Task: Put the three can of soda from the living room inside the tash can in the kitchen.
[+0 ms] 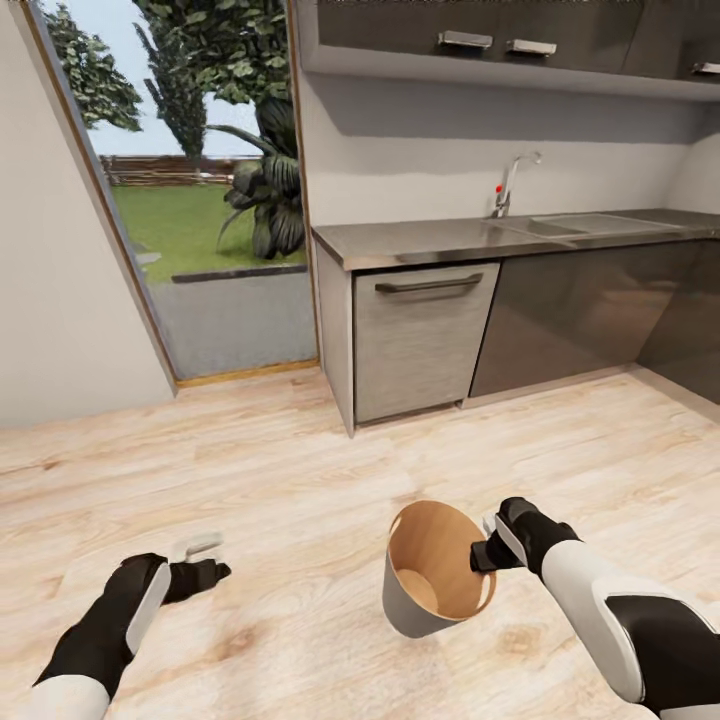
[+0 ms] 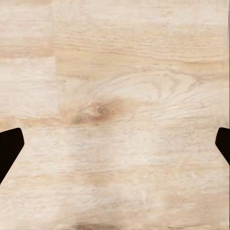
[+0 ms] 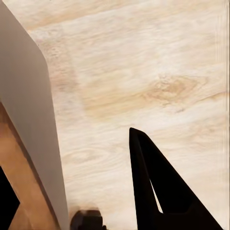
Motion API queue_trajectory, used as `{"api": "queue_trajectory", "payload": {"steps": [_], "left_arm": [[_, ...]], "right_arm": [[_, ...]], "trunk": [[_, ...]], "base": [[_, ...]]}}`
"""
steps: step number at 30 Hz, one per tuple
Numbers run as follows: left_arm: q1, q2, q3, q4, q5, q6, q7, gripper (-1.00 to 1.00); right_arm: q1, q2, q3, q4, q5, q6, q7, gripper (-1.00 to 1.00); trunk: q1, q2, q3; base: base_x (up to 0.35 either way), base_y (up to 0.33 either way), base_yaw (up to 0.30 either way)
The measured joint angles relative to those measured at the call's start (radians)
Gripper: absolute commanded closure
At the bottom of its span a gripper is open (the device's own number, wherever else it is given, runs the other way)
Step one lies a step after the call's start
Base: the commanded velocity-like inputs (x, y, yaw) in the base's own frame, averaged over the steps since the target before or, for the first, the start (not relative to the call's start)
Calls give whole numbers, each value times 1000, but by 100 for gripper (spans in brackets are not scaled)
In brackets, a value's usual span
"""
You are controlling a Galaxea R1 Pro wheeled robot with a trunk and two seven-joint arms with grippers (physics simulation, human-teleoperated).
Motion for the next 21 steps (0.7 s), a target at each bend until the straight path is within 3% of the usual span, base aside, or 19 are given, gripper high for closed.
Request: {"api": "queue_trajectory", "payload": {"steps": [1,5,11,13,16,21], "left_arm": [[-81,1,11,33,4,41,0,-100],[-153,6,22,99,-4,80,2,-100],[-170,8,21,141,-9,72,2,-100],[-172,9,20,147,-11,69,2,-100],[-171,8,19,154,-12,63,3,-100],[-171,7,17,162,-12,58,4,-100]], "right_arm": [[0,0,6,0,5,0,0,100],[1,1,24,0,-3,-3,-3,100],[3,-8,107,5,8,-15,-8,100],[19,-5,157,4,-8,-35,-8,100],[27,-2,217,5,5,-56,-9,100],[32,2,250,9,-8,-69,-10,100]], "trunk": [[-4,7,3],[-19,35,16],[-42,77,35],[-50,91,41],[-61,112,50],[-81,147,66]], "base": [[0,0,0],[0,0,0],[0,0,0],[0,0,0],[0,0,0],[0,0,0]]}}
